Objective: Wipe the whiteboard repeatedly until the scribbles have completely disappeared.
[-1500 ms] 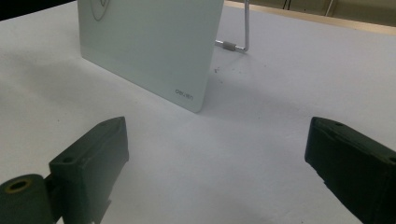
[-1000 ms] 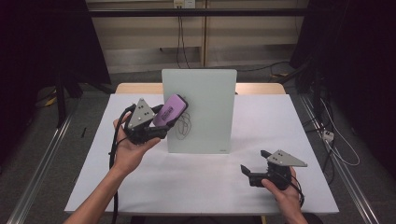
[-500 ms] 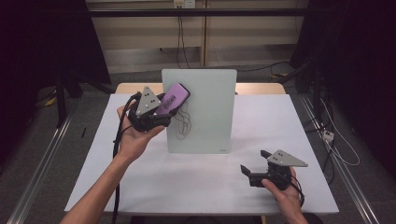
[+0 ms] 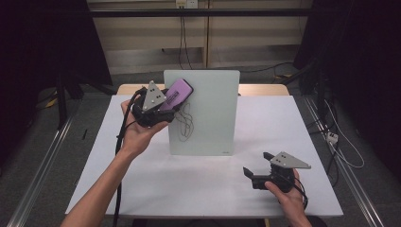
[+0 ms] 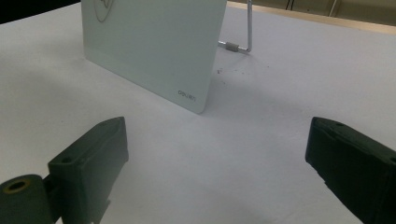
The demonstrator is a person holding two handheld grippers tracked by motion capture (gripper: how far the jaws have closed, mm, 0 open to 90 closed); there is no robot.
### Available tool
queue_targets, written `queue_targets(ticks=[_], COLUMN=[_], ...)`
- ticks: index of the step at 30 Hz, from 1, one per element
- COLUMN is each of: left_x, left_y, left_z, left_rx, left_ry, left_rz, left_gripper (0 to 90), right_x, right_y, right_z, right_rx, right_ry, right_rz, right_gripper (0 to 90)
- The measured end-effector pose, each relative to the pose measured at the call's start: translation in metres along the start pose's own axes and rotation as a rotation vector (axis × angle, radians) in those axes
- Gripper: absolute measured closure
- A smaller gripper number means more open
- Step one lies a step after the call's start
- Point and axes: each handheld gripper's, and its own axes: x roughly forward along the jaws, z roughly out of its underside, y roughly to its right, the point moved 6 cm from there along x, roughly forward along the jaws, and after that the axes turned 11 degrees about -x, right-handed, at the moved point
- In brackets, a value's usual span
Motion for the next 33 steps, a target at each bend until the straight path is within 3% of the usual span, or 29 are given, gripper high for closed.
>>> queue_targets(ticks=[15,33], left_x=[0.005,0.013], left_y=[0.003,0.014], left_z=[0.003,0.016], left_rx=[0.022,0.064], left_ry=[-0.011,-0.053], left_rz=[-0.024,0.006], left_gripper=[41.1,41.0], right_x=[0.0,0.0], right_y=[0.0,0.0], right_z=[0.0,0.0], right_rx=[0.002,0.0], right_ry=[-0.003,-0.005], right_rz=[0.0,-0.001], right_gripper=[5.8,5.8])
